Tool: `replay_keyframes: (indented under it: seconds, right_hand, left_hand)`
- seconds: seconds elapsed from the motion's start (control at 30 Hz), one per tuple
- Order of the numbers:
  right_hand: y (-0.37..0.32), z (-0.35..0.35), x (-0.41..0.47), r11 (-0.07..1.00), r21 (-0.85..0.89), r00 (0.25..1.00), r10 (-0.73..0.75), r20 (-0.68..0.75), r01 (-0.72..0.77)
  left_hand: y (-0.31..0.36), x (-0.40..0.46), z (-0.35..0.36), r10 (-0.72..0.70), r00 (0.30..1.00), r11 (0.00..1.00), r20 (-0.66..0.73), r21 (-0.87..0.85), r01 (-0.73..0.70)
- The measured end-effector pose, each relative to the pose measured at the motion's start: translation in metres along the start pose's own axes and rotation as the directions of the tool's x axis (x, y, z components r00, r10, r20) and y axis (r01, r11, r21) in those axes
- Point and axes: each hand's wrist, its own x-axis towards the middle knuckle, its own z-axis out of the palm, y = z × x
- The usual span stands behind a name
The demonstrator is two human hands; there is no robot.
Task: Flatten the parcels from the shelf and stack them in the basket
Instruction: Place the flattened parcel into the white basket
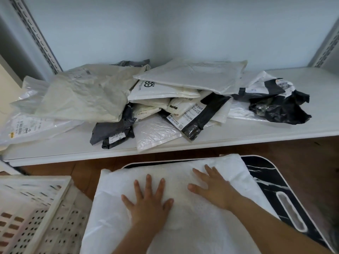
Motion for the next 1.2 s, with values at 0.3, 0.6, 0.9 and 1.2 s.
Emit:
replay_keyframes:
  seconds: [0.3,0.6,0.9,1.2]
  right_hand:
    - [0.043,0.05,-0.096,0.891,-0.45,0.963,-0.063,-0.261,-0.064]
    - [0.064,0.095,-0.089,0.937,-0.339,0.97,0.003,-0.242,-0.088]
    - [0.068,0.098,-0.077,0.952,-0.296,0.98,0.021,-0.196,-0.079]
    - [0.051,0.073,-0.087,0.938,-0.32,0.982,0.084,-0.167,-0.135]
  left_hand:
    - [0.052,-0.069,0.034,0.171,0.979,0.985,-0.108,0.05,-0.167]
    - [0.044,-0.063,0.075,0.159,0.964,0.984,-0.215,0.116,-0.136]
    - [0.045,-0.056,0.08,0.146,0.975,0.989,-0.165,0.054,-0.139]
    - [0.033,-0.065,0.053,0.232,0.969,0.971,-0.087,0.084,-0.225]
